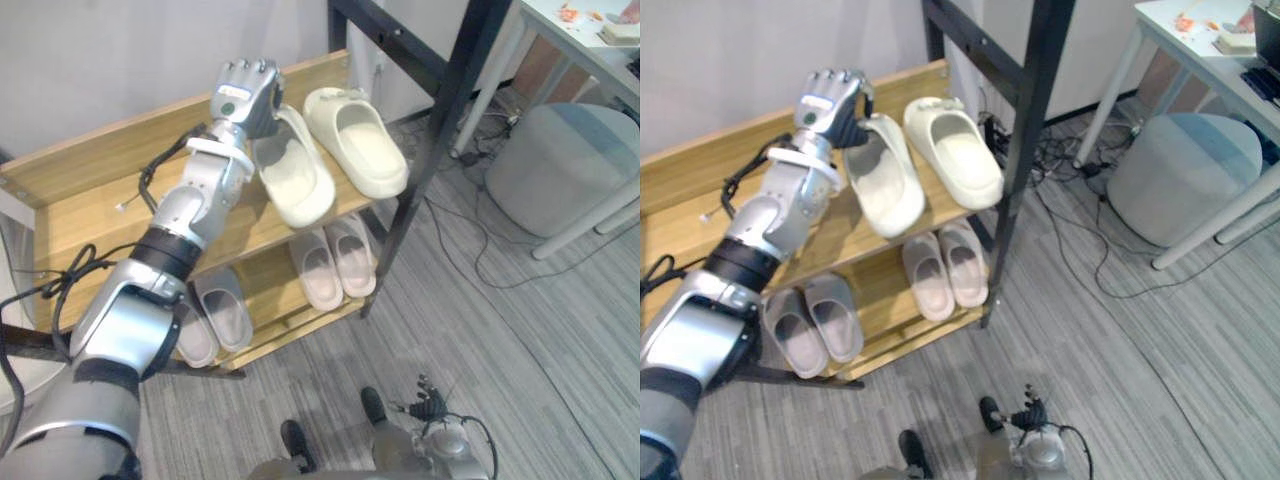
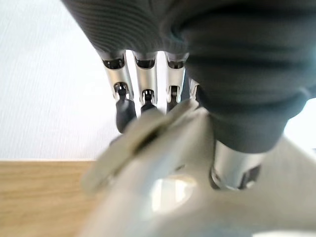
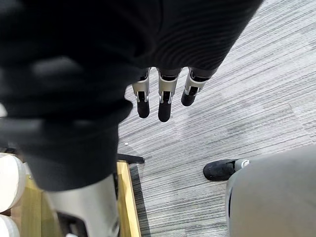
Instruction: Organize the slippers on the shoe rack
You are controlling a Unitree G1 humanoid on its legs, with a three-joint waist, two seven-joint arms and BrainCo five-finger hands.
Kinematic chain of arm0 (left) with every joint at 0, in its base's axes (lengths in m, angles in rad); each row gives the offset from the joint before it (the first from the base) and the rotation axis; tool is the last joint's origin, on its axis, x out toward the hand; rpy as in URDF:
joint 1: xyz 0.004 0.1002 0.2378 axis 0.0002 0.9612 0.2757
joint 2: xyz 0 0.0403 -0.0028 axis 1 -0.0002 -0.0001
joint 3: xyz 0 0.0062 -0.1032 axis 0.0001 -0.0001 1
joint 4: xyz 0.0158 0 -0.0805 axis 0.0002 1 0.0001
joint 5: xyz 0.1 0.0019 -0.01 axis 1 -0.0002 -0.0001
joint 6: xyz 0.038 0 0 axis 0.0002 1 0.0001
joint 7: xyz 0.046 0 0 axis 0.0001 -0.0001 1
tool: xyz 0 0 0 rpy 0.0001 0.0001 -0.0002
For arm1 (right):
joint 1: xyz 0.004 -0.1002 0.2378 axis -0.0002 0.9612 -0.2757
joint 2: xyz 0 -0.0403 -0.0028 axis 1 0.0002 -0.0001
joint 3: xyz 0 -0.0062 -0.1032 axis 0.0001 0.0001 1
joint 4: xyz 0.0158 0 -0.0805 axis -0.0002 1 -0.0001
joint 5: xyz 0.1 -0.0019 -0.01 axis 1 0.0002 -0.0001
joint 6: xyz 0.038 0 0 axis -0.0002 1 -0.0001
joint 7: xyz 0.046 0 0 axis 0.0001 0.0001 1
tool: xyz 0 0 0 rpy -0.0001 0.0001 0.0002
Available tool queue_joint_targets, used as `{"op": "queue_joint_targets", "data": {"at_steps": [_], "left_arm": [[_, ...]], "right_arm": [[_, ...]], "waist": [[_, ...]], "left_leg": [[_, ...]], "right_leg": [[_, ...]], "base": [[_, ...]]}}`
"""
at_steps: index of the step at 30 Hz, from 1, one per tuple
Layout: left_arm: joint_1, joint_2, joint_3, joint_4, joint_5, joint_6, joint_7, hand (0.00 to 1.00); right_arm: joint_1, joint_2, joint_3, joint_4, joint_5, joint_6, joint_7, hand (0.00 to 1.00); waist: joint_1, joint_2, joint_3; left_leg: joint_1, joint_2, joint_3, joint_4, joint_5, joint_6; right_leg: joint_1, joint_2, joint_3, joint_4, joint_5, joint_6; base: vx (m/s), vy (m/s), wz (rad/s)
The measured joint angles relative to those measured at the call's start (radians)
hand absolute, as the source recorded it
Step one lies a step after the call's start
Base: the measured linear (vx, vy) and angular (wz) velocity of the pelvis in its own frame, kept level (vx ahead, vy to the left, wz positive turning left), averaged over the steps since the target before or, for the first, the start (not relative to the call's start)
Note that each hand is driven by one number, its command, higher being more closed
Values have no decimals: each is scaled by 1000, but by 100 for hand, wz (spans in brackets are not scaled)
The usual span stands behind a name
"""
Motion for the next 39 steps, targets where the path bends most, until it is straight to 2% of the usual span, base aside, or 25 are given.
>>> {"op": "queue_joint_targets", "data": {"at_steps": [12,17,22,25,26,28,33,34,36,37,39], "left_arm": [[3,-32,11,-1,-3,2,0,0],[32,-86,57,-30,-32,3,1,0],[93,-160,122,-76,-143,5,19,0],[158,-212,161,-140,-203,5,48,0],[179,-232,177,-163,-237,4,51,0],[213,-260,193,-188,-290,0,68,0],[287,-335,222,-221,-460,-12,86,0],[310,-363,233,-222,-530,-15,86,0],[325,-392,233,-222,-587,-22,85,0],[339,-420,232,-226,-655,-32,84,0],[351,-437,229,-229,-695,-38,80,0]], "right_arm": [[0,-1,0,3,0,0,-1,0],[0,-1,0,9,1,2,-1,0],[-1,0,0,20,7,4,-1,0],[-1,-2,-1,26,8,14,0,0],[-1,-2,-1,29,12,22,0,0],[-1,-1,-1,34,31,29,-1,0],[0,0,-1,62,39,49,0,0],[5,0,-1,66,41,58,0,0],[9,2,-1,65,44,61,0,0],[11,8,-1,66,44,67,0,0],[14,8,0,68,44,72,0,0]], "waist": [[-1,-1,1],[-1,-1,0],[3,-1,0],[14,2,-4],[26,2,-6],[28,2,-14],[56,-2,-35],[65,-2,-49],[68,-2,-56],[70,-3,-61],[75,-4,-69]], "left_leg": [[2,-13,-33,0,4,7],[9,-22,-51,-1,10,14],[20,-23,-83,-1,16,23],[24,-26,-107,-6,20,27],[24,-27,-115,-6,21,29],[24,-30,-134,-6,25,31],[25,-32,-161,-4,32,33],[25,-34,-169,-5,32,34],[24,-36,-186,-6,35,37],[25,-37,-195,-6,36,37],[24,-37,-198,-6,36,37]], "right_leg": [[17,-17,-30,-1,0,2],[34,-27,-47,-1,0,3],[60,-34,-79,1,-5,8],[71,-41,-104,12,-18,11],[72,-43,-110,20,-22,12],[82,-47,-130,21,-25,11],[100,-54,-163,21,-30,13],[103,-56,-169,21,-32,14],[111,-60,-187,21,-34,16],[121,-63,-204,22,-38,17],[121,-63,-209,23,-38,17]], "base": [[-4,-20,8],[-13,-22,11],[-13,-27,19],[-19,-27,26],[-15,-17,22],[-7,-18,28],[-8,-19,21],[-10,-16,17],[-18,-16,27],[-35,-14,28],[-33,-14,15]]}}
